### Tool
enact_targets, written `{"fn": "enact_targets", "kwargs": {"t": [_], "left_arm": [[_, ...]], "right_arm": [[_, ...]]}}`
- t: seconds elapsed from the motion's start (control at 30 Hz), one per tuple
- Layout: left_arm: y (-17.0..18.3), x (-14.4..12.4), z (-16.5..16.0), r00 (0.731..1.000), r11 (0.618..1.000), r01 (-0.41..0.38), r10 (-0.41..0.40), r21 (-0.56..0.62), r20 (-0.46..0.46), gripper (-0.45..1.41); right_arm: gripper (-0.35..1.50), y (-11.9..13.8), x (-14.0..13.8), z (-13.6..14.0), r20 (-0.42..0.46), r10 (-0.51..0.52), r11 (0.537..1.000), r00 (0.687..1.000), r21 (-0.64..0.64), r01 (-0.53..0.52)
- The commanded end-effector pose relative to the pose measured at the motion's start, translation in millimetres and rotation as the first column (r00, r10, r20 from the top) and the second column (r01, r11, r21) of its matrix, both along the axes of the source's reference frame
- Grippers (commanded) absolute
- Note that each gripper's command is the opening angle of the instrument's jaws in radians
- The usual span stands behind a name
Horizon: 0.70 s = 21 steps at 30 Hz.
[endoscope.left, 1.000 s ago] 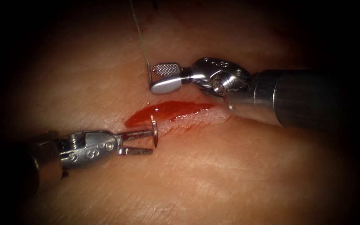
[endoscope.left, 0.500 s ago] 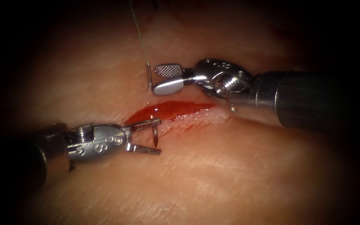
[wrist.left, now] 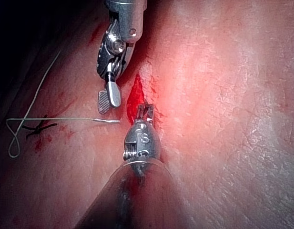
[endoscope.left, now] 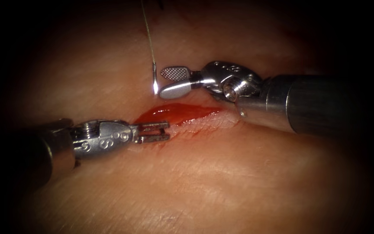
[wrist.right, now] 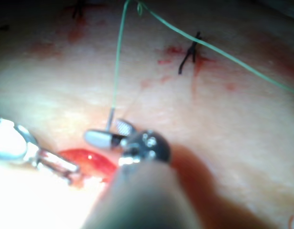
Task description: Wound Closure
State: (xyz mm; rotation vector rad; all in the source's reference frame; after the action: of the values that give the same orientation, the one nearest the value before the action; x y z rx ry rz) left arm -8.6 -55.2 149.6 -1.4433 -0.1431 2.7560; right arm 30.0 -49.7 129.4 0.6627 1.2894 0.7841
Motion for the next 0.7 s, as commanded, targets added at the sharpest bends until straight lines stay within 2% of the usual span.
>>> {"fn": "enact_targets", "kwargs": {"t": [0.03, 0.1, 0.17, 0.23, 0.3, 0.5, 0.57, 0.7], "left_arm": [[0.4, -0.3, 0.8, 1.0, 1.0, 0.004, -0.004, -0.002, -0.001, 0.0], [0.6, -0.3, 0.9, 1.0, 1.0, 0.004, -0.004, -0.002, -0.001, 0.1], [0.6, -0.3, 0.9, 1.0, 1.0, 0.004, -0.004, -0.002, -0.001, 0.09], [0.5, -0.3, 0.9, 1.0, 1.0, 0.005, -0.005, -0.002, -0.001, -0.08], [0.2, -0.3, 0.7, 1.0, 1.0, 0.017, -0.017, 0.019, -0.002, -0.45], [-1.3, -0.7, -1.2, 0.999, 0.99, 0.01, -0.015, 0.139, 0.032, -0.45], [-1.7, -1.4, -2.6, 0.997, 0.975, 0.016, -0.031, 0.222, 0.065, -0.45], [-1.7, -1.9, -4.1, 0.992, 0.951, 0.011, -0.049, 0.309, 0.116, -0.45]], "right_arm": [[1.3, 0.6, 0.5, 0.3, 0.001, 0.005, 1.0, 1.0, -0.01, -0.005], [1.3, 0.6, 0.4, 0.3, 0.004, 0.009, 1.0, 1.0, -0.015, -0.009], [1.3, 0.7, 0.3, 0.3, 0.004, 0.01, 1.0, 1.0, -0.015, -0.01], [1.3, 0.6, 0.3, 0.3, 0.004, 0.01, 1.0, 1.0, -0.015, -0.01], [1.3, 0.6, 0.3, 0.3, 0.004, 0.01, 1.0, 1.0, -0.015, -0.01], [1.3, 0.8, 0.3, 0.1, 0.0, 0.014, 1.0, 1.0, -0.013, -0.014], [1.3, 0.9, 0.3, -0.2, -0.003, 0.016, 1.0, 1.0, -0.011, -0.016], [1.3, 1.1, 0.3, -0.5, -0.008, 0.02, 1.0, 1.0, -0.007, -0.02]]}}
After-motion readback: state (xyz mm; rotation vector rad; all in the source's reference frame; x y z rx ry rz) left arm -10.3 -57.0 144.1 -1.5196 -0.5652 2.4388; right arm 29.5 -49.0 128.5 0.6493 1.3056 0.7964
